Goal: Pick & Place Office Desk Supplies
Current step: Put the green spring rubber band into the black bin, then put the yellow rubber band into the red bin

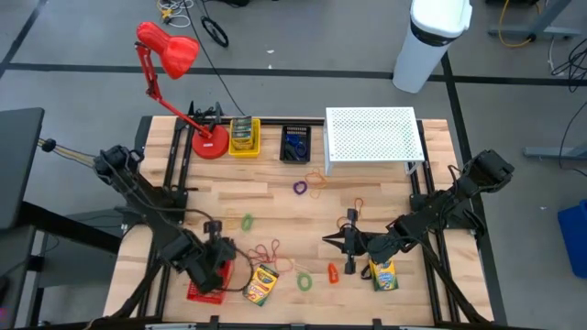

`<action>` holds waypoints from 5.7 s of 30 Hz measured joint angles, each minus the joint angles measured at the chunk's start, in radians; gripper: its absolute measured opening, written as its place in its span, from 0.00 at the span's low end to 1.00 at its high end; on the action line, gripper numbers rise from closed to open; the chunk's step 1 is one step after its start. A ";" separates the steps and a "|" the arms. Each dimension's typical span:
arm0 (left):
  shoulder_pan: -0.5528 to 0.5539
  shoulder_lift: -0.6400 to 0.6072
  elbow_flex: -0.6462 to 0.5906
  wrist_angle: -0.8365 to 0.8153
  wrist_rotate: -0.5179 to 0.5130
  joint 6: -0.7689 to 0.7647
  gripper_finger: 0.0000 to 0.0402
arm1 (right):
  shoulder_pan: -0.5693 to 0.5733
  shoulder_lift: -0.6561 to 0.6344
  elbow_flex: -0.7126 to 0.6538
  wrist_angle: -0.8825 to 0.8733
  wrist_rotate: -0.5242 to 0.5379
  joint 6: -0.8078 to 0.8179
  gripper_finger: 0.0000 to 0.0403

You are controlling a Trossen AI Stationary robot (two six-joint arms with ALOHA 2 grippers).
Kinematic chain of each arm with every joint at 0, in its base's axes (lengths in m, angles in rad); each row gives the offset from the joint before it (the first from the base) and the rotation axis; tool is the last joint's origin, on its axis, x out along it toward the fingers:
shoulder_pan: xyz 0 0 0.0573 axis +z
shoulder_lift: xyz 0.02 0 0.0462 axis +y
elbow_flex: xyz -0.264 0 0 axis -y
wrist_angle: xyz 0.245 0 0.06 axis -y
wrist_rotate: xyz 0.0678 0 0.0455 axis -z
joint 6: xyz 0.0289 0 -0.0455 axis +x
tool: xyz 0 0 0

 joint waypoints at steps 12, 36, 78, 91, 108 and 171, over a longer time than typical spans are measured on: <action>0.191 -0.001 -0.053 0.157 -0.126 0.273 0.40 | 0.000 0.000 0.000 -0.001 0.000 0.001 0.06; 0.407 -0.011 -0.378 0.490 0.039 0.293 0.47 | 0.000 0.000 0.000 0.001 0.000 0.001 0.06; 0.419 0.025 -0.351 0.585 -0.052 0.533 0.05 | 0.000 0.000 0.000 0.000 0.000 0.000 0.06; 0.960 0.009 -0.141 0.702 0.087 0.926 0.07 | 0.000 0.000 0.000 0.000 0.000 0.000 0.06; 1.276 0.492 0.376 0.482 0.280 0.947 0.12 | 0.000 0.000 0.000 0.000 -0.008 -0.024 0.06; 0.667 -0.080 -0.775 2.034 0.272 1.040 0.01 | -0.131 0.000 0.099 -0.442 -0.045 0.309 0.06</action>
